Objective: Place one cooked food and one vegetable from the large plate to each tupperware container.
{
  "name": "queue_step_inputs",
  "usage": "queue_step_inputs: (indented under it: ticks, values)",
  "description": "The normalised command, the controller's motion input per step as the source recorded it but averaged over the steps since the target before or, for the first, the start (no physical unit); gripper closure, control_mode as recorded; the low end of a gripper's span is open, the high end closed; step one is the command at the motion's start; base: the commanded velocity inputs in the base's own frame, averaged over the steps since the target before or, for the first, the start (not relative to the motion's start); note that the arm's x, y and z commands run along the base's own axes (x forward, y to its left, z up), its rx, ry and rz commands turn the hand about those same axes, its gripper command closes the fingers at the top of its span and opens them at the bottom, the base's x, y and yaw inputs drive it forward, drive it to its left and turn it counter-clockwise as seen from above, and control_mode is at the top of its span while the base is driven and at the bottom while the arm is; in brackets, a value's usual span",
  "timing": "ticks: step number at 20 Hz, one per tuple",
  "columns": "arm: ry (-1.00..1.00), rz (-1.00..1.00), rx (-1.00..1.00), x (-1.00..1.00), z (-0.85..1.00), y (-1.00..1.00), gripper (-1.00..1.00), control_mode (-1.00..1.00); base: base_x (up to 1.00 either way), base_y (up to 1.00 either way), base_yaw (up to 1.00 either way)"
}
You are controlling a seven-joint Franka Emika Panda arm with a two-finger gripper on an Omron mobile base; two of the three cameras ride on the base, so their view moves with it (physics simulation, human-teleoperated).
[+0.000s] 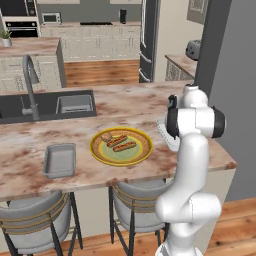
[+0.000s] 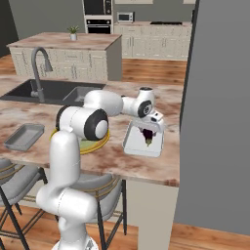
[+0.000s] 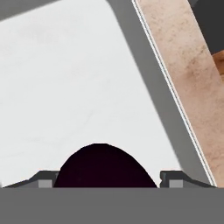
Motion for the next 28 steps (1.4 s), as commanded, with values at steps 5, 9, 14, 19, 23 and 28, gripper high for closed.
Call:
queue_step_inputs:
  ticks: [5, 9, 14, 19, 23, 28]
  values:
    - [0.00, 0.00, 0.00, 0.00, 0.00, -0.01, -1.00, -1.00, 0.00, 0.00, 0.00]
    - [0.00, 0.00, 0.00, 0.00, 0.00, 0.00, -1.00, -1.00, 0.00, 0.00, 0.00]
    - [0.00, 0.00, 0.00, 0.00, 0.00, 0.00, -1.00, -1.00, 0.00, 0.00, 0.00]
    - [0.00, 0.00, 0.00, 0.00, 0.00, 0.00, -1.00, -1.00, 0.00, 0.00, 0.00]
    - [0.00, 0.00, 0.00, 0.00, 0.00, -0.01, -1.00, -1.00, 0.00, 0.00, 0.00]
    - [-0.03, 0.01, 0.00, -0.16, 0.49, 0.31, -1.00, -1.00, 0.00, 0.00, 0.00]
